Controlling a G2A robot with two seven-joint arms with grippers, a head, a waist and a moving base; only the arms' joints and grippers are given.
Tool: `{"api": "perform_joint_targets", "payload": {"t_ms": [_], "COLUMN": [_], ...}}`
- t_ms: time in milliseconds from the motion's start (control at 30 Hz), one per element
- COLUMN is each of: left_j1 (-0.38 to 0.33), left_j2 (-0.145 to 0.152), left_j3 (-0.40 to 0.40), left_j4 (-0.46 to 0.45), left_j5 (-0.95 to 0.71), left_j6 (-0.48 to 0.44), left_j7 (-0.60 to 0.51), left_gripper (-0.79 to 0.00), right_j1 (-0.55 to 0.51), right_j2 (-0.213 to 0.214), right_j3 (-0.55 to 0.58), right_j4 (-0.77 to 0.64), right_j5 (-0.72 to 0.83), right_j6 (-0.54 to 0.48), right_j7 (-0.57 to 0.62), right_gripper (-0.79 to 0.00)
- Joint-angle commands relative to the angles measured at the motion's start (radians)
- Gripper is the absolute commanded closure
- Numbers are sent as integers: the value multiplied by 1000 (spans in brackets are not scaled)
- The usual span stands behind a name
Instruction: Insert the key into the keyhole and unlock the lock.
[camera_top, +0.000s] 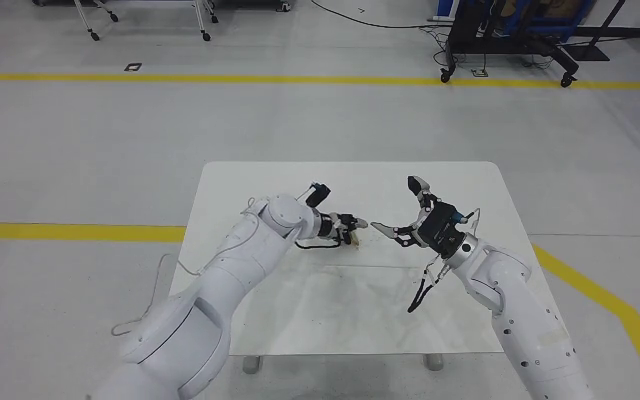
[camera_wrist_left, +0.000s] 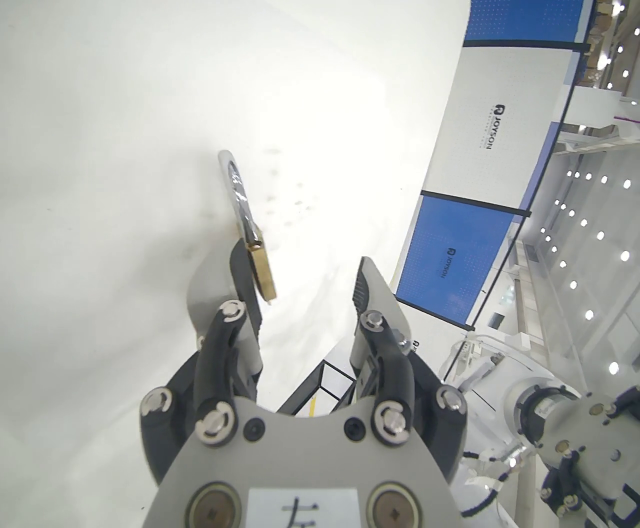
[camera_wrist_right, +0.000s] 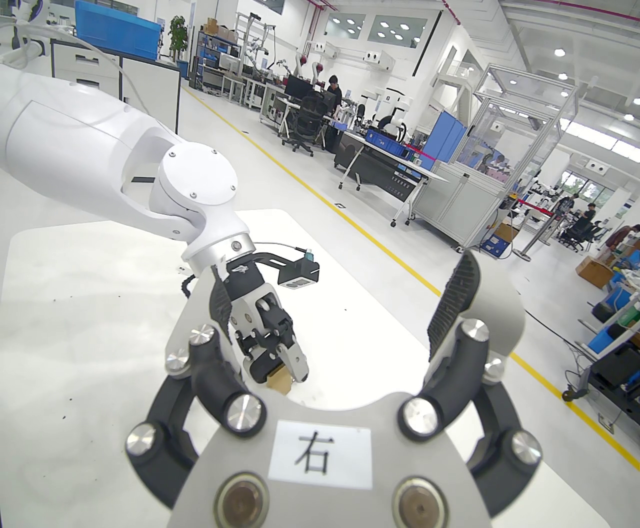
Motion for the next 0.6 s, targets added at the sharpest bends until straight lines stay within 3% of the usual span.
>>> {"api": "perform_joint_targets", "payload": {"t_ms": [0, 167, 333, 433, 567], "left_j1": [-4, -4, 36, 93, 236], "left_j2": [8, 48, 119, 176, 257], "left_j3": [-20, -94, -188, -261, -399], "left_j4": [-2, -34, -150, -283, -581], "left_j5": [-17, -48, -3, 93, 241], "left_j6": [-24, -102, -212, -256, -219], "left_j7": [-18, -42, 7, 71, 137], "left_gripper": [-785, -785, -785, -785, -785], "right_j1": [0, 0, 0, 0, -7], "right_j2": [0, 0, 0, 0, -1], "right_j3": [0, 0, 0, 0, 25], "right_j4": [0, 0, 0, 0, 2], "right_j5": [0, 0, 0, 0, 37], "right_j6": [0, 0, 0, 0, 46], "right_j7": [0, 0, 0, 0, -14], "right_gripper": [-785, -785, -785, -785, -785]}}
